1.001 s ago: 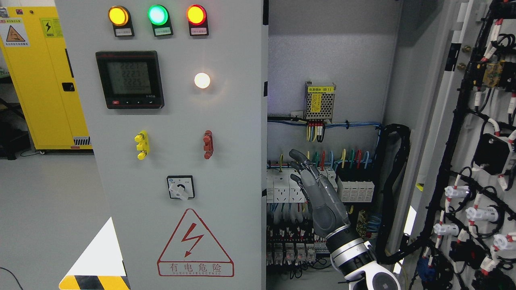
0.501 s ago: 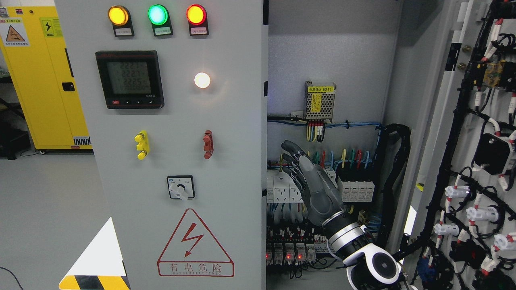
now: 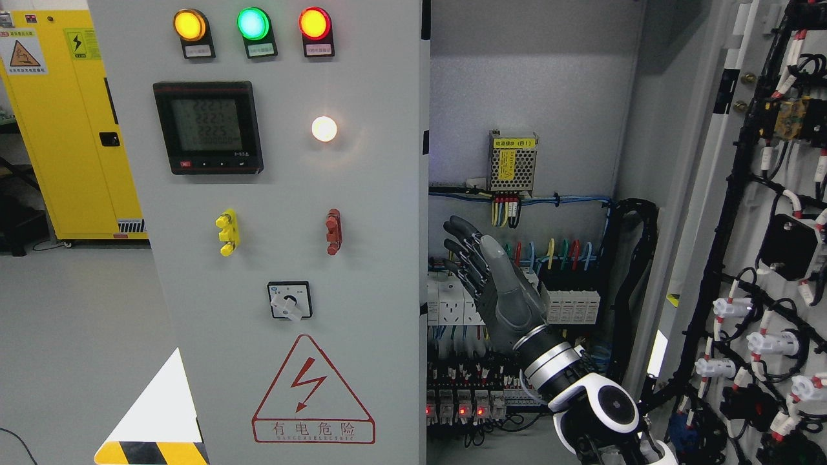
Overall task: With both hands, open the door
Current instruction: 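Hook the right hand fingers behind the lamp door's inner edge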
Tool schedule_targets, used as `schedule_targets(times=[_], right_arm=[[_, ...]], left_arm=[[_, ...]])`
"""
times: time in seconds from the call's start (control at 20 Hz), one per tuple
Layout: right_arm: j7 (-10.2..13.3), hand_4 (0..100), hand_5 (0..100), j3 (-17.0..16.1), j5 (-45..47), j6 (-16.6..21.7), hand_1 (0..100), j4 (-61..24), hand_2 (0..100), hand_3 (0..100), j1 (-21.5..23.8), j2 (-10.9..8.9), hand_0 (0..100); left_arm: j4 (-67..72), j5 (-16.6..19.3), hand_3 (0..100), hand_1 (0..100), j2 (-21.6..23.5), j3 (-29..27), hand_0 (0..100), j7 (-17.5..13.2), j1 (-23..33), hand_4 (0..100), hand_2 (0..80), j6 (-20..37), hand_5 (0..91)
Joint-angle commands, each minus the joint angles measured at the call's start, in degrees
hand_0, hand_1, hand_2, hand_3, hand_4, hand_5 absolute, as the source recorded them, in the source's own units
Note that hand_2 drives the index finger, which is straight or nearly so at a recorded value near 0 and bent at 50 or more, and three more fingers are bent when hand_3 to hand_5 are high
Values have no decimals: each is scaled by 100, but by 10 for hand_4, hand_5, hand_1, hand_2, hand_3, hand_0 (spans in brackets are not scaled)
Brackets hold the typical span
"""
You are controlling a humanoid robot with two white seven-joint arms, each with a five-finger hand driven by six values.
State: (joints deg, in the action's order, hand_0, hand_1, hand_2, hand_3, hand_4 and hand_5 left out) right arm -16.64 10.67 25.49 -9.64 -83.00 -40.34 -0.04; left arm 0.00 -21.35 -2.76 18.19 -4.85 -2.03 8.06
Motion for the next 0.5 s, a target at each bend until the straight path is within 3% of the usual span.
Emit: schedule_targets(times=[0.0,0.1,0.25,0.35,0.45], right_arm=[[-59,0,0,-13,237,-47,142,336,0,0,-184,66,214],[-76,0,0,-21,351,-82,142,530,0,0,-247,57,214],[-392,0,0,-13,387,-82,143,627,0,0,-282,39,214],[-436,0,0,-30,396,-82,143,679,0,0,-308,48,214],[-629,0,0,-13,396,-82,143,741,0,0,-370,31,214]], left_arm=[[-193,-1,0,0,3,0,0,-7,1,0,0,-6,0],[-193,-1,0,0,-5,0,0,-7,1,0,0,-6,0],[-193,-1,0,0,-49,0,0,-7,1,0,0,-6,0],[-193,8,0,0,-58,0,0,-7,1,0,0,-6,0],[-193,8,0,0,-58,0,0,-7,1,0,0,-6,0]])
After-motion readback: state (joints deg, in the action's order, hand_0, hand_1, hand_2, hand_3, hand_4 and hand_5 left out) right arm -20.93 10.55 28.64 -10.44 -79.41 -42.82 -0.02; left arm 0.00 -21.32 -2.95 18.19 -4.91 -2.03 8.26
